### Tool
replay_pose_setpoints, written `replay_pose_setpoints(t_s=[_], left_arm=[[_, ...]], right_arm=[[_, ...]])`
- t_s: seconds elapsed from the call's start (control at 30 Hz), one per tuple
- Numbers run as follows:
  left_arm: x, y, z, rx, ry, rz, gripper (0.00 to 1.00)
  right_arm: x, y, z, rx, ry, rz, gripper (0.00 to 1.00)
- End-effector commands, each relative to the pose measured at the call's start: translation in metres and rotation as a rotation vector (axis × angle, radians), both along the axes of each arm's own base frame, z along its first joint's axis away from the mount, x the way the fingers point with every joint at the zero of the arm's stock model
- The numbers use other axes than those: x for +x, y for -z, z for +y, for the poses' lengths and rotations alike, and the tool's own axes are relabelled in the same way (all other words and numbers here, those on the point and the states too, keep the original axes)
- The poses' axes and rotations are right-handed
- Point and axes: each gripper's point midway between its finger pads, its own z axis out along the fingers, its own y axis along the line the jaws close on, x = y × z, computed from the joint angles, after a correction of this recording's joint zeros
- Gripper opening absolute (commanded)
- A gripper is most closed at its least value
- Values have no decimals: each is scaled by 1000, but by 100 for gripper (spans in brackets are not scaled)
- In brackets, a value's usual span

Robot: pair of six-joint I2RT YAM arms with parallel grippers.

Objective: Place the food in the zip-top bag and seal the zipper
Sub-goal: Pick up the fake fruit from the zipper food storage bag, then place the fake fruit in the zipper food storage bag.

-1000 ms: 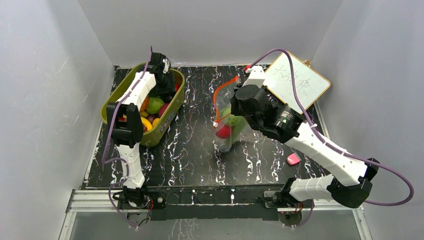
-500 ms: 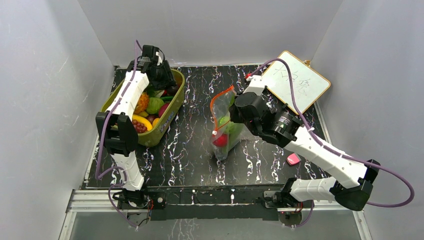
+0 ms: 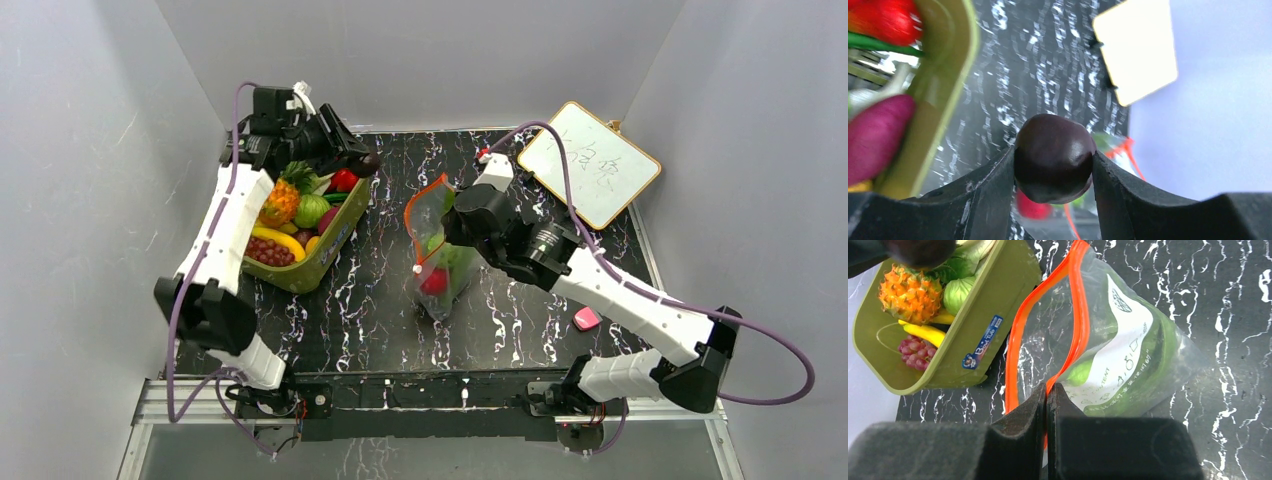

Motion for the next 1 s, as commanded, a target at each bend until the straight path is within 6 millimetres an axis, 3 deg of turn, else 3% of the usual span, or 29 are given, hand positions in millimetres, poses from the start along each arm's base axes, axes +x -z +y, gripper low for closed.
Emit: replay_pose_setpoints(t_s=[0.0, 0.23, 0.43, 0.7, 0.97], left_arm=[[-51, -48, -28, -218, 122, -44, 12], [-101, -73, -61, -450, 310, -27, 12], [-123, -70, -73, -499, 370, -11, 12], [-126, -26, -88, -472, 387, 81, 13], [-115, 8, -85, -300, 327, 144, 18]], right_arm=[[10, -29, 23, 131, -13, -60, 0], [22, -36, 35, 148, -2, -57, 0], [32, -44, 38, 173, 33, -75, 0], [35, -69, 57, 233, -35, -130, 0], [29, -69, 57, 244, -63, -127, 0]])
